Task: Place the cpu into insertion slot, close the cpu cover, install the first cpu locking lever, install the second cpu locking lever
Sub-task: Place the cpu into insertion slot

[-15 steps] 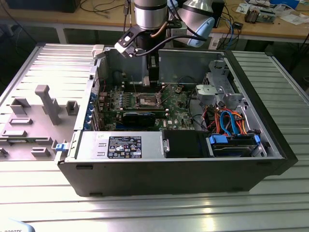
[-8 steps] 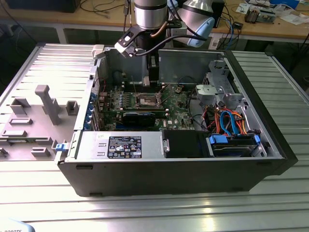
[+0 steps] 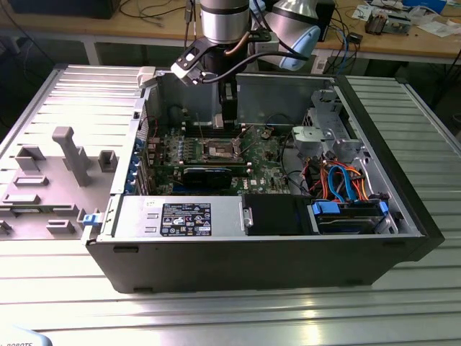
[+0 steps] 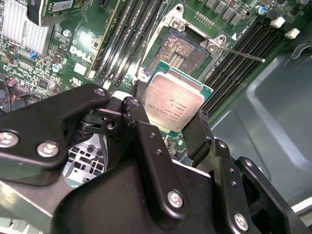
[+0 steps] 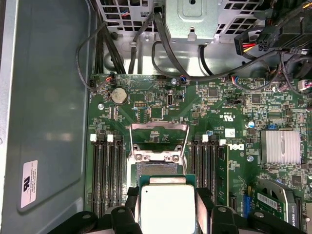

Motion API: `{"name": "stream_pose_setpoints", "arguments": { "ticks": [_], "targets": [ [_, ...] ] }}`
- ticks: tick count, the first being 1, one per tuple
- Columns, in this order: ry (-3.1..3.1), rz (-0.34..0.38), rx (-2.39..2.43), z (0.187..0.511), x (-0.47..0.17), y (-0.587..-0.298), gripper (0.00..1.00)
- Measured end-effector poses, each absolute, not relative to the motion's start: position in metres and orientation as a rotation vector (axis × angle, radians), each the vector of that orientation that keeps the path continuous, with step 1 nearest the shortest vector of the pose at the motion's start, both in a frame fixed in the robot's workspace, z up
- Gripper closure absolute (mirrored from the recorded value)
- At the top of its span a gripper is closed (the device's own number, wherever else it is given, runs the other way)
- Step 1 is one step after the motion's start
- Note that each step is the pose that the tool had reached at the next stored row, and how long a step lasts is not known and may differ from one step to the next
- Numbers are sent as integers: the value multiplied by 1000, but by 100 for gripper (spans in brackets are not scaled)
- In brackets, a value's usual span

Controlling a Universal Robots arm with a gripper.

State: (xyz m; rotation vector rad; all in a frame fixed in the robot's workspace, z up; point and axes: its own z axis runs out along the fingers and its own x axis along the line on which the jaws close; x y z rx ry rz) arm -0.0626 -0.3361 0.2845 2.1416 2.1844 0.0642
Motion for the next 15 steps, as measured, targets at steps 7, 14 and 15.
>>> {"name": "stream_pose_setpoints", "arguments": {
  "ticks": [7,14,15],
  "targets": [
    [2182,58,2139,285,-63,-336,46],
    [2181,56,2138,284,-63,-335,46],
    [2181,56,2138,284,-63,-335,46]
  ]
}}
